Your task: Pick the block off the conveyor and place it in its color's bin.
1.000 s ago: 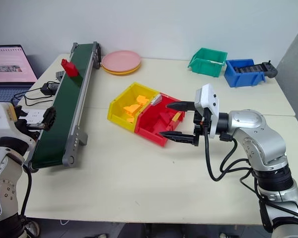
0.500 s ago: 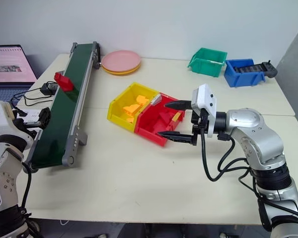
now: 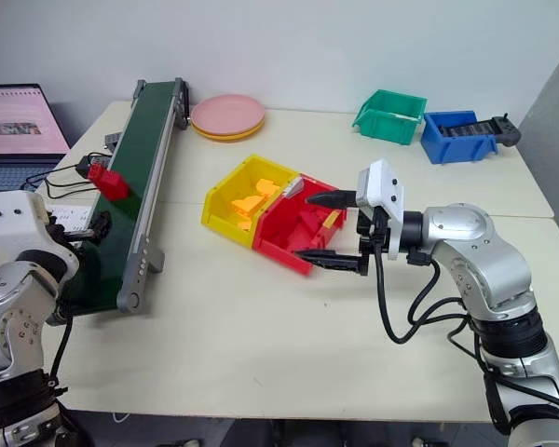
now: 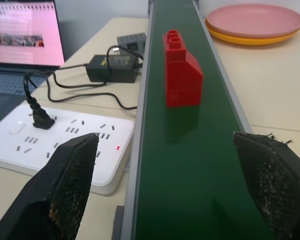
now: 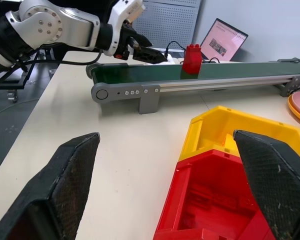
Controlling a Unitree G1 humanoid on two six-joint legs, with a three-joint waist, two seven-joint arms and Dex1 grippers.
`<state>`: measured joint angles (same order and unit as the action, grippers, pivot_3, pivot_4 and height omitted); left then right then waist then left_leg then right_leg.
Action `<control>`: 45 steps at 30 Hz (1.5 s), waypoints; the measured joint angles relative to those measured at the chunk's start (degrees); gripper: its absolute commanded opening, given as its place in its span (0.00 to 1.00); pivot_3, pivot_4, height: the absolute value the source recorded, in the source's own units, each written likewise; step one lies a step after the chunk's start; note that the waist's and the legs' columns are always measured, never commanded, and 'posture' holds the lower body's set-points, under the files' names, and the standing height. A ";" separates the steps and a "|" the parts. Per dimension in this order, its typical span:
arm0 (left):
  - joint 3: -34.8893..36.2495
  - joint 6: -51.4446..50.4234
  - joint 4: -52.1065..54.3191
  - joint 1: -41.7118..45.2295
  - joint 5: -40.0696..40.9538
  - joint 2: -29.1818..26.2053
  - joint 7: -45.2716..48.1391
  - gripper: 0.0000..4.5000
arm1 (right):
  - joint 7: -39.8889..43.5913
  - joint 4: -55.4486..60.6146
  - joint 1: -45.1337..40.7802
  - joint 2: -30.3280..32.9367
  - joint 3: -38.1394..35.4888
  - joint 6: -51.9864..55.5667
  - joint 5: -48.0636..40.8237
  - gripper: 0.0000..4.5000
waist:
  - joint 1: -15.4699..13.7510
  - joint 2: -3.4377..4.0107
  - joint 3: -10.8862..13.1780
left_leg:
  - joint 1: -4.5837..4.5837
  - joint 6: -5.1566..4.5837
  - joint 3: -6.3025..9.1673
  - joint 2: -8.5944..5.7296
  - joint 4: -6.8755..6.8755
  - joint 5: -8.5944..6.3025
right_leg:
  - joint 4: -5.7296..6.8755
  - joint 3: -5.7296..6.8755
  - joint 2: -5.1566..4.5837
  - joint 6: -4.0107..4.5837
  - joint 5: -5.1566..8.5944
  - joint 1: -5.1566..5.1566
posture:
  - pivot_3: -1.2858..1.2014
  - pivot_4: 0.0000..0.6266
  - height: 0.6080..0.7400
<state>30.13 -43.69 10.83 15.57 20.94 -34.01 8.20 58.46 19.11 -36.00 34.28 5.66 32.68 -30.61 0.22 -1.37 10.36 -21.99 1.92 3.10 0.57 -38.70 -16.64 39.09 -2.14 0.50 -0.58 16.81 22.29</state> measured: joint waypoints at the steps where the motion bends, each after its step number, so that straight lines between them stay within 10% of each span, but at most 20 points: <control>1: -0.30 -0.28 -0.11 0.33 0.06 0.04 0.06 0.99 | 0.01 0.35 0.03 0.31 0.00 0.35 0.00 1.00 | -0.01 0.00 0.00 | -0.01 0.00 0.00 0.00 0.00 0.00 | 0.00 0.01 0.00 0.00 0.00 0.01 | 0.52 0.24 1.00; 12: -1.37 -2.98 -0.63 1.29 0.31 2.01 -0.95 0.91 | 0.06 2.29 0.03 1.22 0.00 1.56 -0.44 1.00 | -0.01 0.00 0.00 | -0.01 0.00 0.01 0.00 0.00 0.00 | 0.00 0.01 -0.01 0.00 0.00 0.01 | 0.52 0.24 1.00; 25: -2.41 -7.43 5.62 -0.79 -0.09 6.49 -6.39 0.34 | 1.33 2.53 -0.81 2.30 0.00 2.68 -2.16 1.00 | -0.02 -0.01 0.00 | -0.02 0.00 0.02 -0.01 0.00 0.00 | 0.00 0.02 -0.02 0.00 0.00 0.01 | 0.52 0.24 1.00; 36: -4.94 -8.81 11.80 -0.44 -1.66 5.75 -7.54 0.34 | 1.37 2.53 -0.81 3.36 -0.19 2.68 -2.22 1.00 | -0.09 -0.01 0.01 | -0.03 0.01 0.01 -0.02 0.00 0.00 | 0.00 0.03 -0.02 0.00 0.00 0.00 | 0.52 0.24 1.00; 45: -26.01 -8.40 10.91 16.00 3.53 4.92 10.27 0.34 | -4.49 10.25 1.66 11.52 -7.24 10.90 -4.56 1.00 | -1.01 -0.02 0.02 | -0.35 0.12 -0.03 -0.16 -0.08 0.07 | -0.14 0.00 -0.15 -0.02 0.00 0.11 | 0.52 0.24 1.00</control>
<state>4.12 -52.09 21.74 31.57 24.47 -29.09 18.48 53.97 29.37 -34.33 45.79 -1.57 43.58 -35.17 -0.78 -1.39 10.38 -22.34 2.04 3.07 0.42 -38.77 -16.57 38.95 -2.14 0.36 -0.60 16.81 22.41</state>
